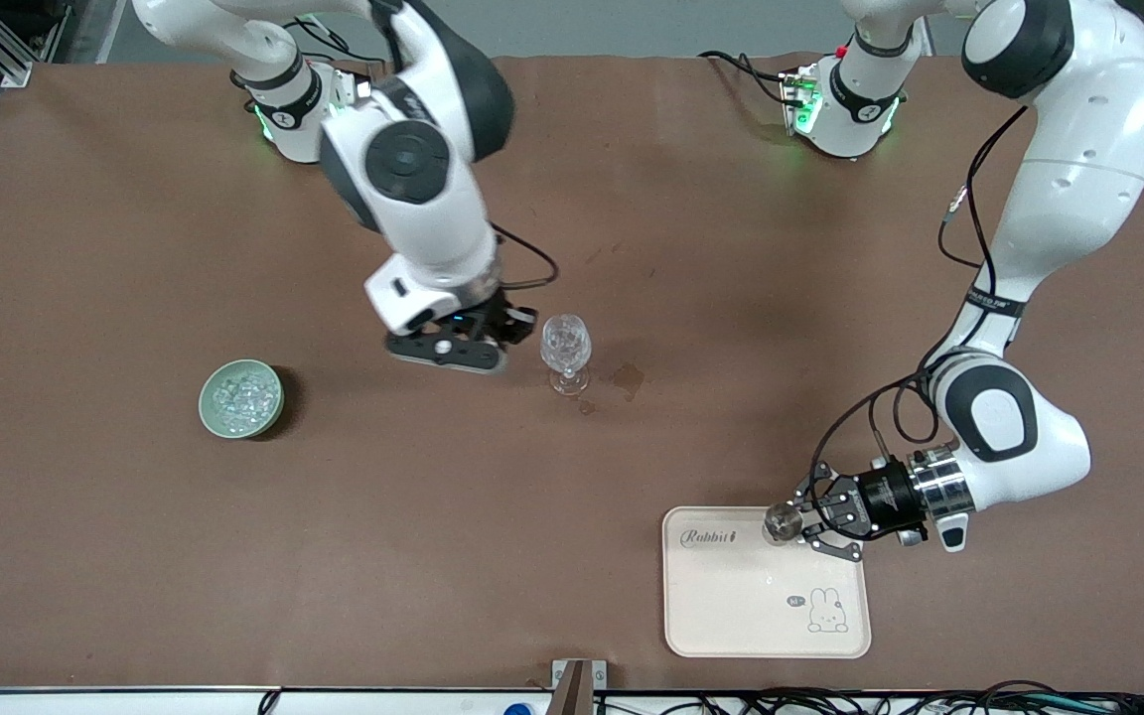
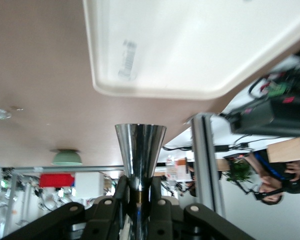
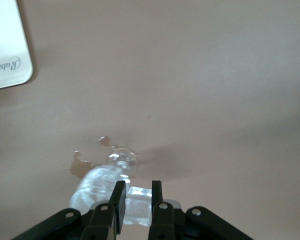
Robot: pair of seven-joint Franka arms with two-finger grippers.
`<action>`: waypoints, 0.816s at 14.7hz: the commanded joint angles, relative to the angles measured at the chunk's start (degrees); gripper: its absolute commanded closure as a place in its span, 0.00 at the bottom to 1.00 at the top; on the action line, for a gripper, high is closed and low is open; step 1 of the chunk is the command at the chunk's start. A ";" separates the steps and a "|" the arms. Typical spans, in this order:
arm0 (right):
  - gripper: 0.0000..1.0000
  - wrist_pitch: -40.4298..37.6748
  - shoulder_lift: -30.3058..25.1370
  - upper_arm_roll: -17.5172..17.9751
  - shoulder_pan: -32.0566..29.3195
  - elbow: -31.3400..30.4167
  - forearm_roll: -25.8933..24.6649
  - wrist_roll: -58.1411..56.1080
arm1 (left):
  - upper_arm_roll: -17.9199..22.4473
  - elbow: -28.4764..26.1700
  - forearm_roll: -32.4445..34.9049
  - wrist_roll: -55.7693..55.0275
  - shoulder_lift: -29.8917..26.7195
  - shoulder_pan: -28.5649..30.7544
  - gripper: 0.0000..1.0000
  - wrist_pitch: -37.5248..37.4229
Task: Pour wine and add ice with both arms
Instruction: 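Drop the ice cube into the glass while the left gripper lowers the jigger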
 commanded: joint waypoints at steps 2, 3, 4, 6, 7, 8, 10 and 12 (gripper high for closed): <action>0.96 -0.92 7.29 -0.66 3.94 8.49 -0.15 5.00 | -0.78 3.14 -1.91 2.06 5.35 1.94 0.96 -0.06; 0.96 -0.91 7.81 -0.66 4.73 8.49 -0.24 5.19 | -0.86 3.14 -2.17 2.86 6.40 2.48 0.96 -0.15; 0.96 -1.00 8.17 -0.75 5.43 8.40 -0.41 5.19 | -0.78 3.22 -2.35 3.22 7.28 2.57 0.94 -0.15; 0.95 -1.00 8.43 -0.75 6.14 7.88 -0.68 5.36 | -0.86 3.66 -2.78 3.57 8.69 2.66 0.92 -0.06; 0.95 -1.00 8.43 -0.75 6.75 7.01 -0.77 5.28 | -0.86 3.67 -3.40 3.66 8.87 2.57 0.91 -0.06; 0.94 -1.09 8.35 -0.75 6.93 6.56 -0.94 5.28 | -0.78 3.67 -3.49 3.75 9.14 2.57 0.90 -0.06; 0.93 -1.18 8.26 -0.75 6.85 6.38 -0.86 4.84 | -0.69 3.67 -3.58 4.53 9.58 2.66 0.89 -0.06; 0.85 -1.18 8.26 -0.84 6.59 6.38 -0.86 4.66 | -0.52 3.67 -3.58 5.76 10.02 2.57 0.89 -0.06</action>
